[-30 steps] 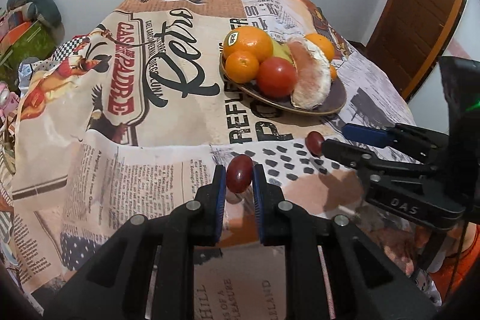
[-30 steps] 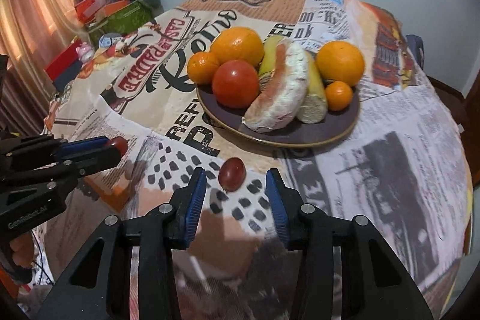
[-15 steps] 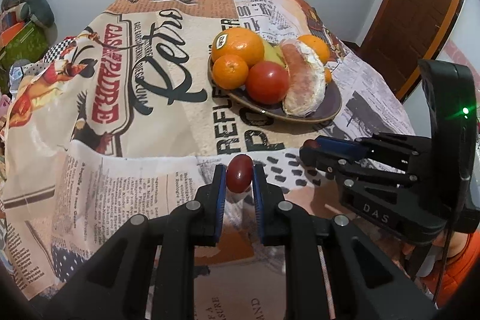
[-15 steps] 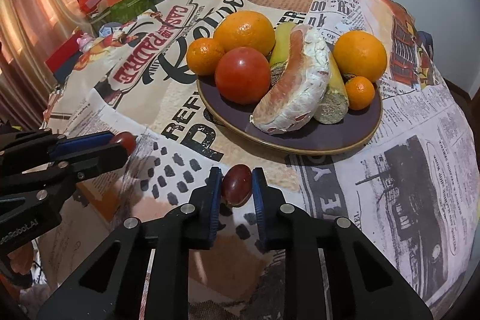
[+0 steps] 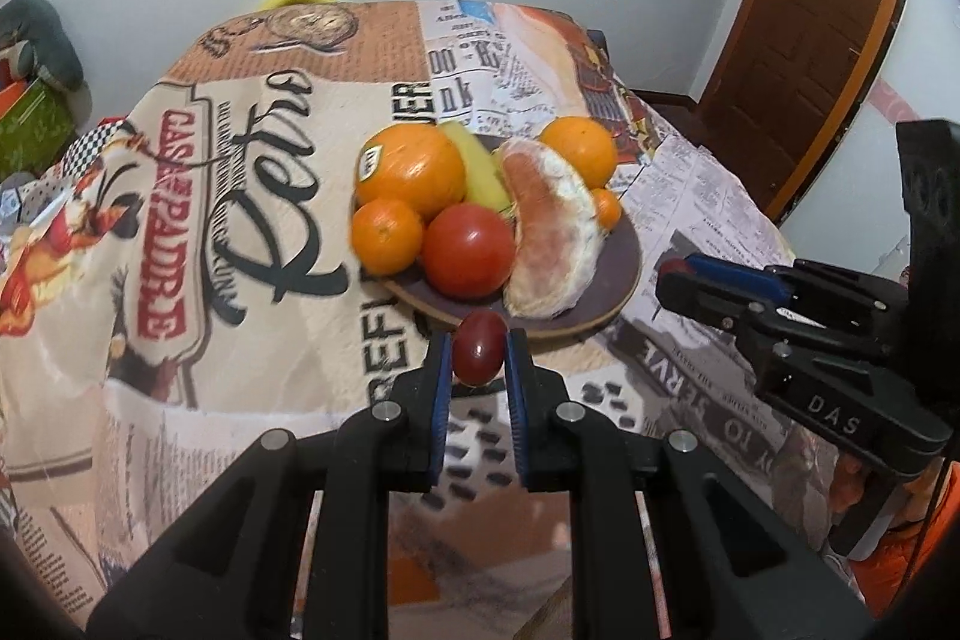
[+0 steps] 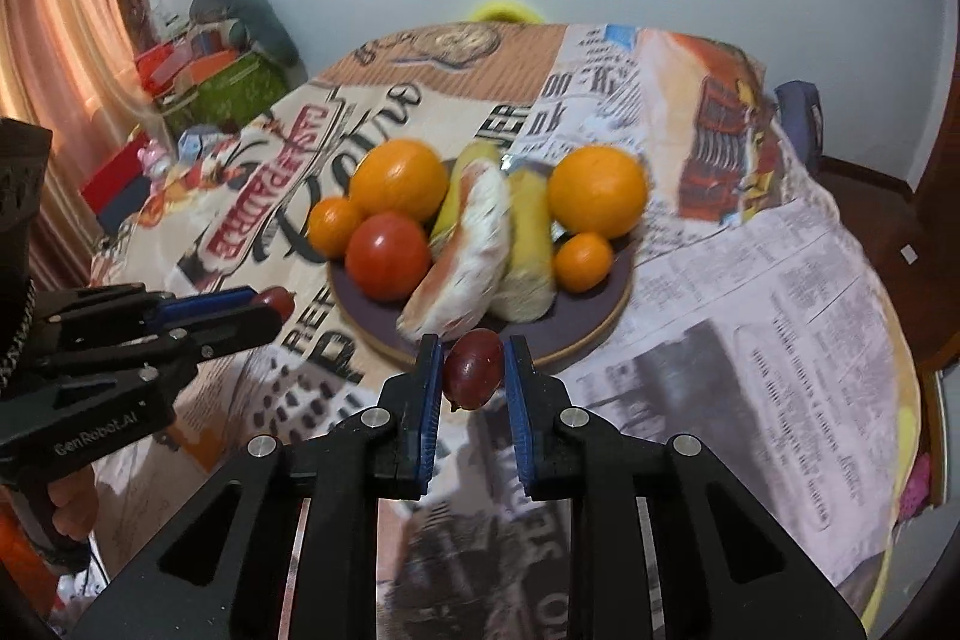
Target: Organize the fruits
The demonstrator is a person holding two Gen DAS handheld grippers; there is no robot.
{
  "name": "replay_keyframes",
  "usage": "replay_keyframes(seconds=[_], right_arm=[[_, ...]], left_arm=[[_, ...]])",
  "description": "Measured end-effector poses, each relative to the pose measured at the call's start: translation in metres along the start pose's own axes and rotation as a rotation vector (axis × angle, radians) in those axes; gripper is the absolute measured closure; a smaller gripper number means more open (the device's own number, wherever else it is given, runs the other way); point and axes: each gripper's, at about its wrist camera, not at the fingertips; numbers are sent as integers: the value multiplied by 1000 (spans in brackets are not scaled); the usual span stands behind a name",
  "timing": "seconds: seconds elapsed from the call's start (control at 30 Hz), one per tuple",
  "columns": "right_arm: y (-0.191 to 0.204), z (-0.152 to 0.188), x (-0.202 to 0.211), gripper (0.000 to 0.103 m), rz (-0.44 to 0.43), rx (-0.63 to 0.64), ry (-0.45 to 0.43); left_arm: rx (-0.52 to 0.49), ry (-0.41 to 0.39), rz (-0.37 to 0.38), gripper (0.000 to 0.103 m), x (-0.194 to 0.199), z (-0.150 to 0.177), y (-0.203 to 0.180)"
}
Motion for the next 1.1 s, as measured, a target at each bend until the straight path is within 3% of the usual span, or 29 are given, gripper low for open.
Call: replay_keyframes(seconds=[0.57,0.83,1.1], right_arm=[[-20,-8,-38,84,-14,-24,43],[-24,-8,-39,79,-25,-33,59],[-23,-7,-19,75,-6,-40,16]], left_arm=[[-11,57,21,86,-38,-22,-11],[6,80,12,83,-45,-23,-9],[20,46,6,79,-27,-22,-6]])
Point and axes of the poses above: each gripper's, at about its wrist camera, not at the fingertips, and x roughly against the way its jaws point, y to its left, z to its underside, and after that the axes turned 11 degrees about y, right-handed
